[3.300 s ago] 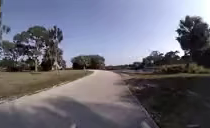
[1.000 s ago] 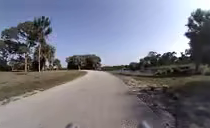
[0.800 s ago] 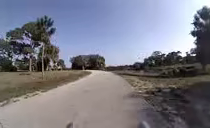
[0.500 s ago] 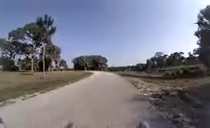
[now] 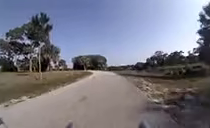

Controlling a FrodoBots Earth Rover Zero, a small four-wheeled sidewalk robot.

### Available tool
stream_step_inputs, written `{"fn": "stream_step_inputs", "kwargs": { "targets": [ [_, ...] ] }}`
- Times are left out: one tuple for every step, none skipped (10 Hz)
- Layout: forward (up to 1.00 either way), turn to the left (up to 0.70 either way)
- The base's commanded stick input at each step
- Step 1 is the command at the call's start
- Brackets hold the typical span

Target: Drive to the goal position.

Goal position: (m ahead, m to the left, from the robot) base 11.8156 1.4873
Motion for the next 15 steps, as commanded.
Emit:
{"fn": "stream_step_inputs", "kwargs": {
  "targets": [
    [1.00, 0.03],
    [1.00, 0.03],
    [1.00, 0.04],
    [1.00, 0.08],
    [1.00, 0.15],
    [1.00, 0.20],
    [1.00, 0.08],
    [1.00, 0.00],
    [1.00, 0.00],
    [1.00, 0.00],
    [1.00, 0.00],
    [1.00, 0.00],
    [1.00, 0.00],
    [1.00, 0.00],
    [1.00, 0.00]
  ]
}}
